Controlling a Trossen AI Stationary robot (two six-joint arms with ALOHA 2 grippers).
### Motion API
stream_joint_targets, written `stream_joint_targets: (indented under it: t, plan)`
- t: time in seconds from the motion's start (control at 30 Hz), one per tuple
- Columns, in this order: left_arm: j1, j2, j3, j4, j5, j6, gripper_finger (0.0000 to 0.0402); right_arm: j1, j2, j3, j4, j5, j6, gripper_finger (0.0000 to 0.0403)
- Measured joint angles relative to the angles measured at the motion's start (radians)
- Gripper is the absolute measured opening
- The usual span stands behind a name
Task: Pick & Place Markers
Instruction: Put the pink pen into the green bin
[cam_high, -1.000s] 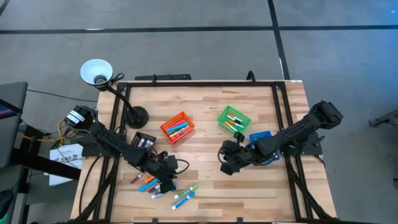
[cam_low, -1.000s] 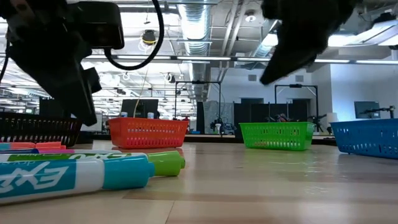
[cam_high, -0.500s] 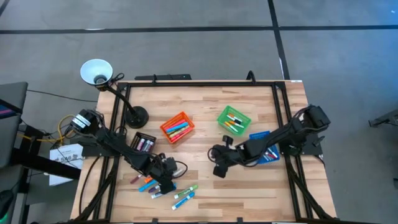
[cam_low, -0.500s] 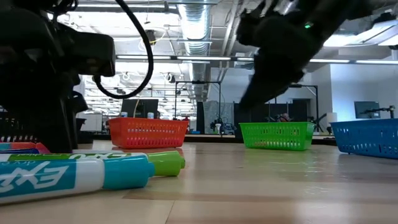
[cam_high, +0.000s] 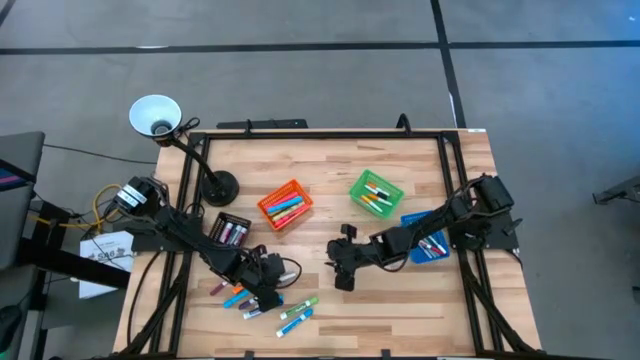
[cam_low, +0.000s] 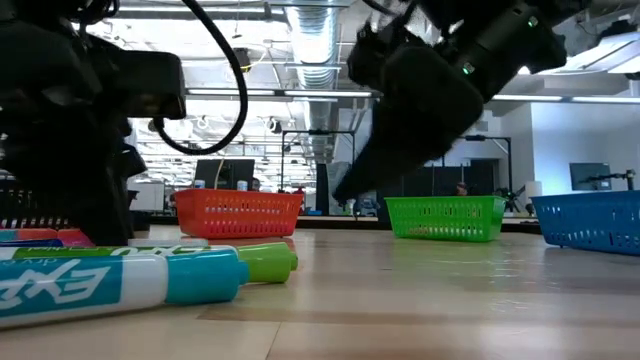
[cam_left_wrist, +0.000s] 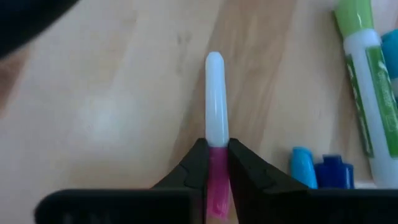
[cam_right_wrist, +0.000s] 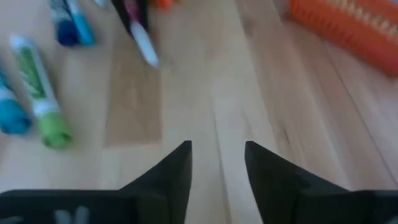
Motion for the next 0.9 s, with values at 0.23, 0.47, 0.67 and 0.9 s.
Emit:
stream_joint_targets:
  t: [0.23,0.47,0.67,0.9]
  plan:
    - [0.013,0.005,-0.004,0.134,-0.115,0.069,0.0042,0.012,-0.001,0.001,0.198,-0.094,-0.131,0.0185]
    - [0.054,0.004,-0.004,0.319,-0.129,0.249,0.0041,0.02,-0.001,0.001,0.216,-0.126,-0.153,0.018]
    - [0.068,0.003,-0.003,0.376,-0.124,0.357,0.0047,0.016,-0.001,0.001,0.212,-0.126,-0.153,0.0162]
    - [0.077,0.002,-0.003,0.425,-0.121,0.423,0.0043,0.016,-0.001,0.001,0.211,-0.126,-0.155,0.0148]
